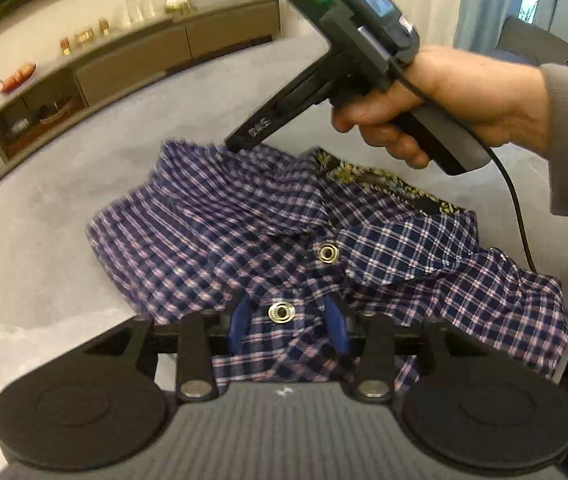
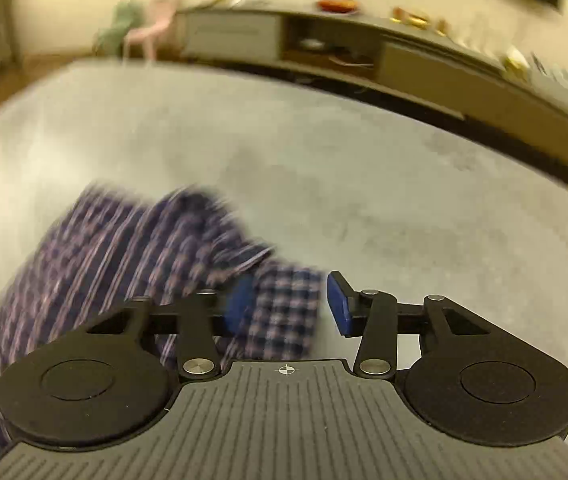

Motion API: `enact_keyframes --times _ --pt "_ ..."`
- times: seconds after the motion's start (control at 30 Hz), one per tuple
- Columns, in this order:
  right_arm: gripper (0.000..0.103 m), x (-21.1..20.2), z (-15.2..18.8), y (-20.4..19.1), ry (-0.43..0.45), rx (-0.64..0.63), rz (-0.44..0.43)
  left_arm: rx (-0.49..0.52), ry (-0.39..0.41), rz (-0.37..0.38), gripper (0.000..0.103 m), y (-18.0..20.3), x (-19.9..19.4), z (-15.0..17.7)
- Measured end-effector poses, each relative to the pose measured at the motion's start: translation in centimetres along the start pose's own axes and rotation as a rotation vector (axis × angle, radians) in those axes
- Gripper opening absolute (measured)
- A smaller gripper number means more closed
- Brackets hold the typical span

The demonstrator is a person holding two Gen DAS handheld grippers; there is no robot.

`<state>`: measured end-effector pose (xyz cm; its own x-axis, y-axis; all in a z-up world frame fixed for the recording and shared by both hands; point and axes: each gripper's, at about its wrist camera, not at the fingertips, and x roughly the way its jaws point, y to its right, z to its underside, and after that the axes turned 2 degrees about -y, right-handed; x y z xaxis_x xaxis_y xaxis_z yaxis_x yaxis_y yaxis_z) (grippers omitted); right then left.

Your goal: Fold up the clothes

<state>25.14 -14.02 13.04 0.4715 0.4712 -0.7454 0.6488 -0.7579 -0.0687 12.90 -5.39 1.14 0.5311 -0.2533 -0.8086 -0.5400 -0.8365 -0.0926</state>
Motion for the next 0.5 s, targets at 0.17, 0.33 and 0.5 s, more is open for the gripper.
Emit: enact_keyframes --times 0.17,0.33,0.5 --pt "0.041 -1.9 -0.2 0.7 0.006 -0.007 -0.120 -0.029 0.095 -0.122 0.051 -6.1 0.7 -1.9" --pt "0.043 -2.2 -0.1 -0.6 -0.020 -0.037 -0.159 -0.032 0.129 -0.011 0.057 -10.2 2.7 -4.2" --pt "0.016 -2.4 -0.1 -1.8 -0.046 -0.068 -0.199 0.039 0.079 0.050 0.050 -10.8 6.5 -3.5"
